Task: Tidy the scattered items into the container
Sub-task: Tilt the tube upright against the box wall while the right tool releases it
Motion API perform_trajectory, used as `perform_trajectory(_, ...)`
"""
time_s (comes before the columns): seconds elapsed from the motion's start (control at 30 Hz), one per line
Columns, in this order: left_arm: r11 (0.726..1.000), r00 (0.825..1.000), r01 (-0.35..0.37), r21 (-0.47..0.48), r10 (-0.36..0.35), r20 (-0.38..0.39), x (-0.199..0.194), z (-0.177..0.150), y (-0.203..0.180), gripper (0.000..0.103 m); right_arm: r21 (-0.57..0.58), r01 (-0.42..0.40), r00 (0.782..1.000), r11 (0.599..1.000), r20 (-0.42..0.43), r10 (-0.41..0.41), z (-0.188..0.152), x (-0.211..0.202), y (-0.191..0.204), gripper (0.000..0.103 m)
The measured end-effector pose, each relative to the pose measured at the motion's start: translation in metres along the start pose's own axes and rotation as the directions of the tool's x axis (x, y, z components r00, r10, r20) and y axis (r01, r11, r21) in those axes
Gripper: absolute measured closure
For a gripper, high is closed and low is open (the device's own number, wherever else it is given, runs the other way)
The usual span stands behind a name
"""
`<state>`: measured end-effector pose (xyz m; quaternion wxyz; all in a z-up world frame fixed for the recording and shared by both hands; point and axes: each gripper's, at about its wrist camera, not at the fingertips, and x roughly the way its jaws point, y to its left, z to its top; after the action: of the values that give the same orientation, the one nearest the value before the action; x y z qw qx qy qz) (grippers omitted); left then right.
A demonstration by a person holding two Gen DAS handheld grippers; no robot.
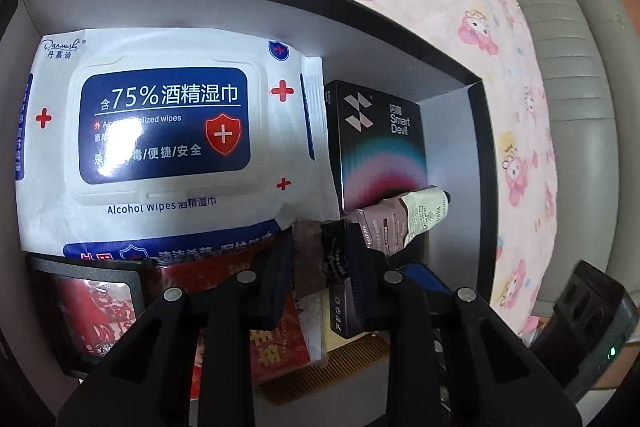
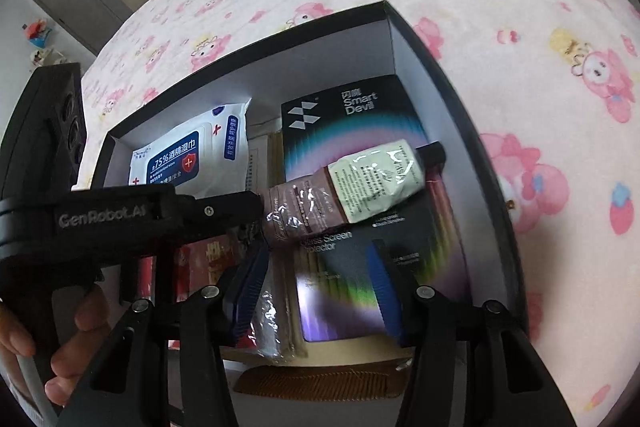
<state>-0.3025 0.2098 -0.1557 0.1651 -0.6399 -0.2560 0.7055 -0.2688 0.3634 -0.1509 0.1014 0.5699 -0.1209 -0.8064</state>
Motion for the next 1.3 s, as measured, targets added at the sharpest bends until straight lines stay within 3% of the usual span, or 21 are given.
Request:
perform_trajectory(0.17, 0.999, 0.999, 0.047, -0.001, -0.047, 0.000, -0.009, -0.002, -0.001, 0.078, 0.002, -0.024, 1.000, 1.000, -0.009, 0.024, 0.001, 0.003, 0.004, 0.056)
perform_trajectory(0.23, 0.991, 0.991, 0.134, 0.004, -0.134, -0.020, -0.014, -0.002, -0.011, 0.079, 0.008, -0.023, 1.000, 1.000, 0.009, 0.022, 0.002, -0.001, 0.003, 0.055)
perform_trajectory(0.37, 0.998, 0.999, 0.026, 0.056, -0.028, 0.043, -0.016, 0.007, -0.028, 0.079, 0.046, -0.030, 0.999, 0.998, 0.032, 0.029, 0.007, -0.003, -0.004, 0.056)
perform_trajectory(0.47, 0.999, 0.998, 0.045, 0.024, -0.046, 0.042, -0.021, 0.007, -0.013, 0.079, 0.065, -0.054, 0.998, 0.996, 0.020, 0.053, 0.013, 0.003, -0.006, 0.056)
perform_trajectory(0.63, 1.000, 0.998, -0.006, 0.003, 0.006, 0.069, -0.030, 0.001, 0.006, 0.079, 0.069, -0.058, 0.998, 0.996, -0.004, 0.059, 0.015, 0.004, -0.007, 0.056)
perform_trajectory(0.77, 0.999, 0.999, -0.036, -0.018, 0.037, 0.031, -0.023, -0.010, 0.024, 0.079, 0.055, -0.030, 0.997, 0.998, 0.068, 0.027, 0.008, -0.018, -0.006, 0.056)
perform_trajectory(0.9, 0.999, 1.000, -0.018, -0.047, 0.019, 0.012, -0.006, -0.012, 0.026, 0.079, 0.046, 0.005, 0.997, 0.999, 0.079, -0.009, 0.001, -0.022, -0.004, 0.056)
perform_trajectory(1.03, 0.999, 1.000, -0.006, -0.039, 0.006, 0.016, 0.006, -0.008, 0.012, 0.079, 0.074, -0.028, 0.996, 0.997, 0.091, 0.021, -0.003, -0.025, -0.008, 0.056)
perform_trajectory(1.3, 0.998, 0.995, 0.059, 0.005, -0.058, -0.082, 0.025, -0.011, -0.007, 0.085, 0.045, 0.033, 0.993, 0.998, 0.108, -0.038, -0.010, -0.030, -0.007, 0.058)
